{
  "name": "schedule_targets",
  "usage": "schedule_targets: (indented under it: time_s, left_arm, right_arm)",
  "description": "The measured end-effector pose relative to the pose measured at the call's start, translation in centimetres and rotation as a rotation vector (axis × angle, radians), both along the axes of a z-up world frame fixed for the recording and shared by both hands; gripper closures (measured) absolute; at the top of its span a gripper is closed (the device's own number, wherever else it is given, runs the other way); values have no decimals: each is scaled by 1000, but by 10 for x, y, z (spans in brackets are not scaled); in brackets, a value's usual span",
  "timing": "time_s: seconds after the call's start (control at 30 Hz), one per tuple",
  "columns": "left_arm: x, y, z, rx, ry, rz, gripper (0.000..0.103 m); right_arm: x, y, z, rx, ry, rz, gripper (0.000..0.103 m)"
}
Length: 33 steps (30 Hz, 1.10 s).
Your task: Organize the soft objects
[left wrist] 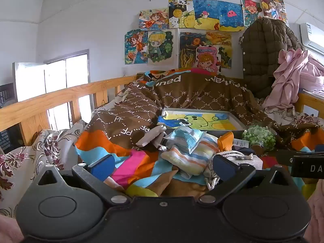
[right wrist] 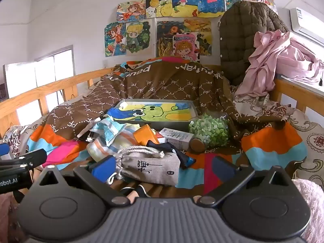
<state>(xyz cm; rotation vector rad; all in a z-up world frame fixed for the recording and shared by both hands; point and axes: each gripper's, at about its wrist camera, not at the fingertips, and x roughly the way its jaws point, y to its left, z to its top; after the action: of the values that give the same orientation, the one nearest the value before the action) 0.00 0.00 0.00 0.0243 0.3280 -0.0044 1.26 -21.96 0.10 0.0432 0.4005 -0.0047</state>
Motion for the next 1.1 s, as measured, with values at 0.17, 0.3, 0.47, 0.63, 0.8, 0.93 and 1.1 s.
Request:
schedule_targets:
  time_s: [0.17,0.3,0.47,0.63,0.8,0.93,1.1]
  left_arm:
    - [0,0,0,3,-1,1,1]
    - [0,0,0,2,-2,0,1]
    - [0,0,0,1,-3,0,1]
    - [0,0,0,-1,-4,2,1]
    - [0,0,0,-2,-4,0,1]
    - [0,0,0,-2,-4,-1,1]
    - [0,0,0,-2,-5,1,1]
  right_arm:
    - [0,0,0,4,5,1,0]
    - [0,-1,0,6,6,0,0]
    - [1,0,-2,14,12,-3,0]
    - [1,-3,-1,16,14,-2,0]
    - [1,-3,-1,17,14,-3,0]
    - [1,-3,-1,18,14,-3,0]
    - [1,-3,-1,19,14,-3,0]
